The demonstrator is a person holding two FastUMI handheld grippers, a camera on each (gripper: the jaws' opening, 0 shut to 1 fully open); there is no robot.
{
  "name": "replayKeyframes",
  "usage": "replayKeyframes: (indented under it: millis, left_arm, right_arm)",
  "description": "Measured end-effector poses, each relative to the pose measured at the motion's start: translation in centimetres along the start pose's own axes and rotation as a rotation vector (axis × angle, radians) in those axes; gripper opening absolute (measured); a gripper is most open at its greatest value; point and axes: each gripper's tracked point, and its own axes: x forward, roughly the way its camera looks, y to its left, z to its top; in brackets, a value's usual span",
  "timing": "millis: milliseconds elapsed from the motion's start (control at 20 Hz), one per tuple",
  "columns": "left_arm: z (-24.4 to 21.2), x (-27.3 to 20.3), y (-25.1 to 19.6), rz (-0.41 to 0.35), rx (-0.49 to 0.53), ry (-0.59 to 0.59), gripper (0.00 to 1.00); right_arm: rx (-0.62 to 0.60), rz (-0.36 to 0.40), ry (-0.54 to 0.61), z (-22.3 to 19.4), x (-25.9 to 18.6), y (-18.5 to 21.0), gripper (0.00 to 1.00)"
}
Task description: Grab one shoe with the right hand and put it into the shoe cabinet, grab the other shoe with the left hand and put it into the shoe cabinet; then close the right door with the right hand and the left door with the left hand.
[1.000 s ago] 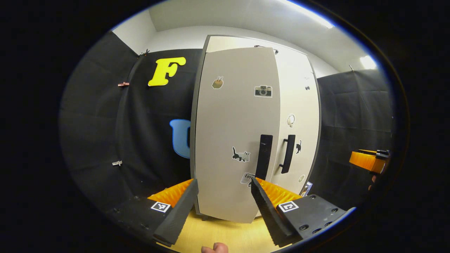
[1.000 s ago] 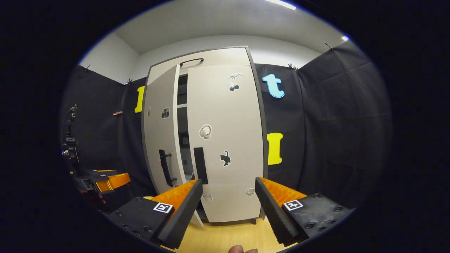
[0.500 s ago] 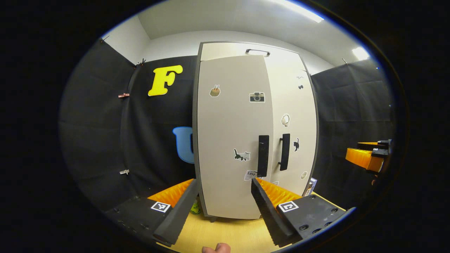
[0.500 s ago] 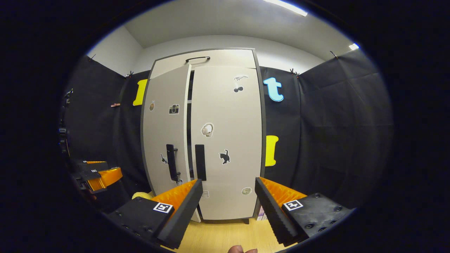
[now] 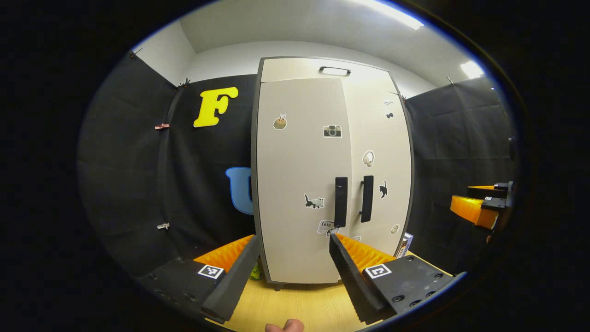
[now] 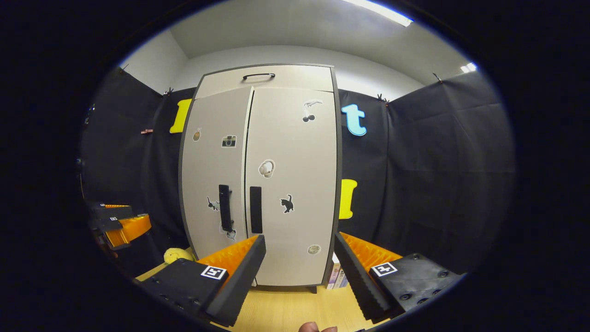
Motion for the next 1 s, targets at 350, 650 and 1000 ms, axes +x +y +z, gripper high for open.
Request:
replayKeyframes:
  millis: [350, 650, 1000]
  left_arm:
    - [-0.1, -0.5, 0.2, -0.002, -0.008, 0.001, 0.95]
    - [-0.3, -0.7, 0.5, 0.0, -0.02, 0.004, 0.95]
    - [-0.4, -0.7, 0.5, 0.002, -0.017, 0.007, 0.95]
  right_arm:
    - [-0.011, 0.014, -0.005, 0.1, -0.7, 0.2, 0.98]
    - [-0.016, 0.018, -0.005, -0.2, -1.1, 0.3, 0.98]
    - [-0.011, 0.017, -0.005, -0.3, -1.1, 0.3, 0.98]
